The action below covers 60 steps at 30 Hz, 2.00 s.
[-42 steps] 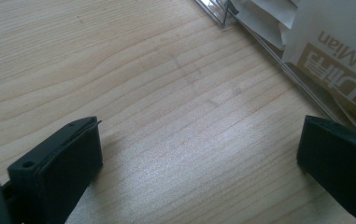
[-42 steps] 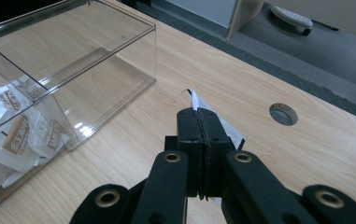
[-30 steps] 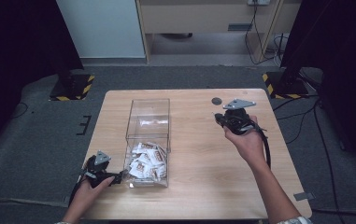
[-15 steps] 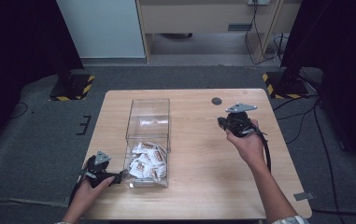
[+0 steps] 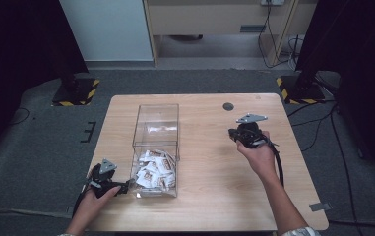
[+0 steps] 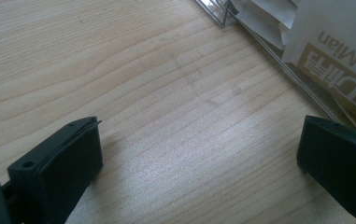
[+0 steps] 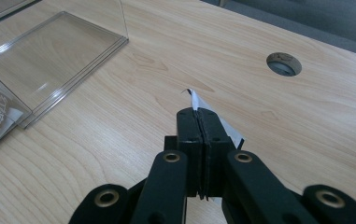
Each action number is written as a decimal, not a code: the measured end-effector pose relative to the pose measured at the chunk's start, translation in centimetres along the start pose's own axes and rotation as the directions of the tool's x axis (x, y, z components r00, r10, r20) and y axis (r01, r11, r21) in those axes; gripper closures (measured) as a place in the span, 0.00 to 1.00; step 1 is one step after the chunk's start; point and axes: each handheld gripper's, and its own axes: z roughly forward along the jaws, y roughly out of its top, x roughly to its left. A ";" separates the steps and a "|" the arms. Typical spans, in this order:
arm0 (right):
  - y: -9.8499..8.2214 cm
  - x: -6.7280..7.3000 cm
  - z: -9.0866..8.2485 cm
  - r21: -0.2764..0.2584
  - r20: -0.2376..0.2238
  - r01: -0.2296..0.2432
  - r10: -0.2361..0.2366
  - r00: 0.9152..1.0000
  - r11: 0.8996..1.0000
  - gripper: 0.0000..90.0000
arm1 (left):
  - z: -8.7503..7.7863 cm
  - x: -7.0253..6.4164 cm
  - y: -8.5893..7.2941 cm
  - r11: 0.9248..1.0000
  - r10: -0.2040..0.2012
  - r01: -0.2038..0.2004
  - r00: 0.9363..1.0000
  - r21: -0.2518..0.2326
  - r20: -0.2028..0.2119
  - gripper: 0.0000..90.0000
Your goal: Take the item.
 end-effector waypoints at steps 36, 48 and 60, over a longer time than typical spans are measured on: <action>-1.6 0.0 3.3 0.084 -0.005 -0.018 0.018 1.000 0.996 0.96 | 0.0 0.0 0.0 1.000 0.000 0.000 1.000 0.000 0.000 0.00; -1.7 0.1 3.7 0.092 -0.006 -0.027 0.027 1.000 0.995 0.92 | 0.0 0.0 0.0 1.000 0.000 0.000 1.000 0.000 0.000 0.00; -1.3 0.2 2.9 0.067 0.005 -0.038 0.038 0.999 0.997 0.79 | 0.0 0.0 0.0 1.000 0.000 0.000 1.000 0.000 0.000 0.00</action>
